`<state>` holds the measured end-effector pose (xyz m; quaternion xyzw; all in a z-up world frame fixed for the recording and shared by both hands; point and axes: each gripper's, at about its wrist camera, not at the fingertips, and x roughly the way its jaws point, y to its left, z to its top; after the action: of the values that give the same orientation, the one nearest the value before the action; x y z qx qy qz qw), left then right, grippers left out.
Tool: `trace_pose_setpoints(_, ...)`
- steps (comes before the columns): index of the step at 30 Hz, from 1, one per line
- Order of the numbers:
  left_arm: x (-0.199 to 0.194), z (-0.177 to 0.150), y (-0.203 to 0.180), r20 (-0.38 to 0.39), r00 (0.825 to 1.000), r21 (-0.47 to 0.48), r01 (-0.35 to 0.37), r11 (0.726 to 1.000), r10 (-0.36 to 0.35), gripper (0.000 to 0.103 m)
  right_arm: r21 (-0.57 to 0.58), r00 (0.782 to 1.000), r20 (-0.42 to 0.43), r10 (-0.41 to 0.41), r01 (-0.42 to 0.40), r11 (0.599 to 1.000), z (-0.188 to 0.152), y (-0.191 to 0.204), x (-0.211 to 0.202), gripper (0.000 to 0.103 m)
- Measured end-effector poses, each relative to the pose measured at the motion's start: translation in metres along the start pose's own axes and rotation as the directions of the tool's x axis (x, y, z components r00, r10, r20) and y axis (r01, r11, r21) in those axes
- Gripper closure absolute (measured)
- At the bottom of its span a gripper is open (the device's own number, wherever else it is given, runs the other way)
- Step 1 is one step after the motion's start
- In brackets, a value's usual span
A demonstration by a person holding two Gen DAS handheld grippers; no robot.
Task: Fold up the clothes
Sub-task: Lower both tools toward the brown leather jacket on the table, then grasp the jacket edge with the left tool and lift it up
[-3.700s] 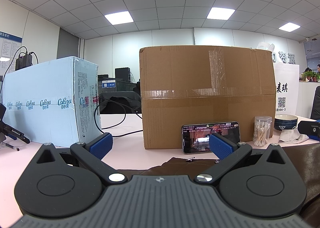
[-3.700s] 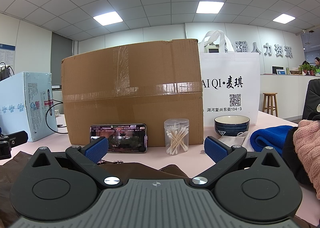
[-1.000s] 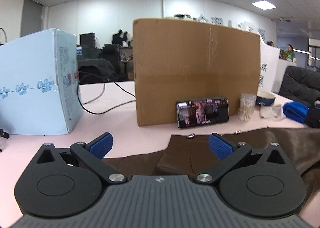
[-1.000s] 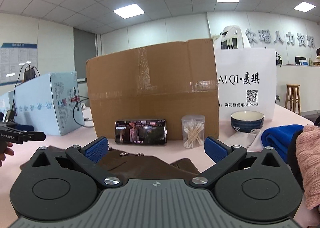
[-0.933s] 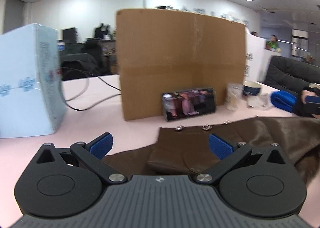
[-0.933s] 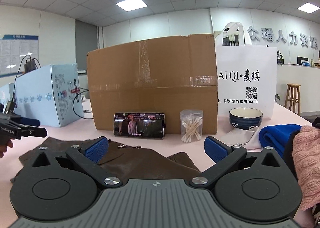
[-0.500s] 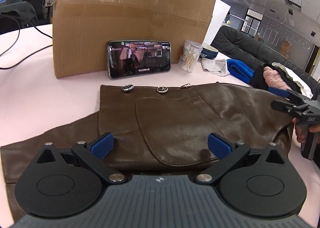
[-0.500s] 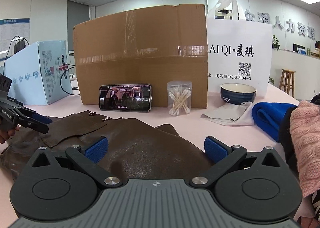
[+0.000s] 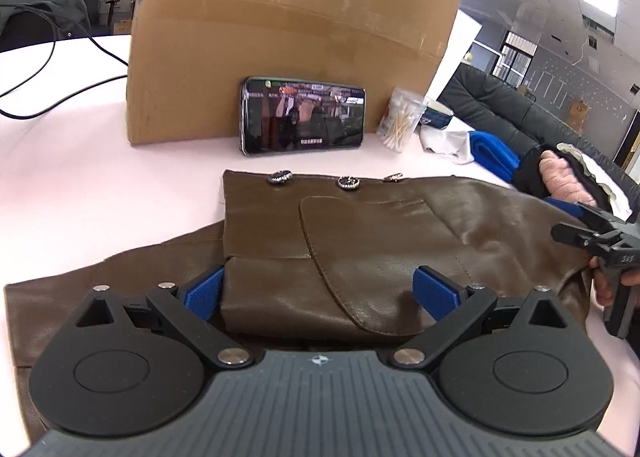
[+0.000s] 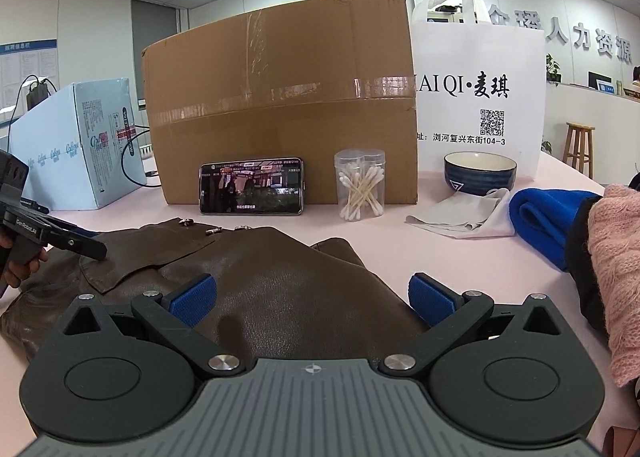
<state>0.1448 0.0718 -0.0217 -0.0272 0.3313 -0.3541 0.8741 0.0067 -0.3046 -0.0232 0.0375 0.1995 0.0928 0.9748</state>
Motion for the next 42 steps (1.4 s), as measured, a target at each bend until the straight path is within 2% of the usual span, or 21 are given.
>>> trace_pose_setpoints(3,-0.002,0.003,-0.001,0.037,0.999,-0.011,0.007,1.000,-0.007,0.022,0.002,1.000,-0.002,-0.001,0.001,1.000,0.000,-0.001,0.000,0.000)
trace_pose_setpoints(5,-0.003,0.004,-0.004,0.027,0.999,-0.007,-0.045,0.999,0.045,0.042,0.001,1.000,-0.003,-0.002,0.002,1.000,0.000,-0.001,0.001,0.000)
trace_pose_setpoints(8,-0.009,0.004,-0.013,0.041,0.994,0.007,-0.105,0.994,0.105,0.061,0.000,1.000,0.000,-0.003,0.003,1.000,0.000,0.000,0.000,0.000)
trace_pose_setpoints(11,-0.019,0.003,-0.026,0.072,0.986,0.043,-0.156,0.987,0.153,0.074,0.003,1.000,0.009,-0.003,0.003,1.000,0.000,-0.001,-0.002,0.000)
trace_pose_setpoints(14,-0.038,0.002,-0.040,0.140,0.979,0.051,-0.157,0.986,0.149,0.080,0.008,1.000,0.024,-0.004,0.004,1.000,0.000,-0.002,-0.004,0.000)
trace_pose_setpoints(18,-0.070,0.001,-0.064,0.256,0.959,0.068,-0.143,0.987,0.122,0.082,0.024,0.998,0.058,0.005,-0.007,1.000,0.000,-0.005,-0.009,0.000)
trace_pose_setpoints(21,-0.103,-0.001,-0.089,0.357,0.930,0.087,-0.131,0.988,0.092,0.082,0.048,0.994,0.107,0.026,-0.031,0.998,0.000,-0.008,-0.017,0.000)
trace_pose_setpoints(23,-0.132,-0.008,-0.111,0.435,0.899,0.104,-0.111,0.988,0.055,0.082,0.061,0.989,0.145,0.038,-0.047,0.997,0.001,-0.010,-0.025,0.000)
trace_pose_setpoints(27,-0.182,-0.032,-0.145,0.533,0.846,0.112,-0.047,0.993,-0.020,0.082,0.059,0.982,0.186,0.042,-0.054,0.997,0.004,-0.009,-0.039,0.000)
trace_pose_setpoints(31,-0.217,-0.068,-0.178,0.566,0.821,0.127,0.004,0.992,-0.075,0.082,0.065,0.978,0.203,0.048,-0.063,0.996,0.005,-0.009,-0.051,0.000)
trace_pose_setpoints(33,-0.228,-0.085,-0.190,0.567,0.819,0.125,0.014,0.992,-0.083,0.082,0.056,0.976,0.213,0.054,-0.067,0.996,0.006,-0.008,-0.060,0.000)
trace_pose_setpoints(38,-0.252,-0.136,-0.219,0.552,0.831,0.107,0.016,0.994,-0.073,0.082,0.024,0.975,0.218,0.052,-0.059,0.998,0.005,-0.005,-0.074,0.000)
trace_pose_setpoints(40,-0.256,-0.155,-0.222,0.532,0.844,0.075,0.034,0.997,-0.069,0.082,0.010,0.976,0.214,0.050,-0.053,0.999,0.003,-0.004,-0.080,0.000)
trace_pose_setpoints(42,-0.255,-0.173,-0.223,0.494,0.868,0.054,0.039,0.998,-0.060,0.081,-0.003,0.977,0.209,0.036,-0.036,0.999,0.001,-0.004,-0.088,0.000)
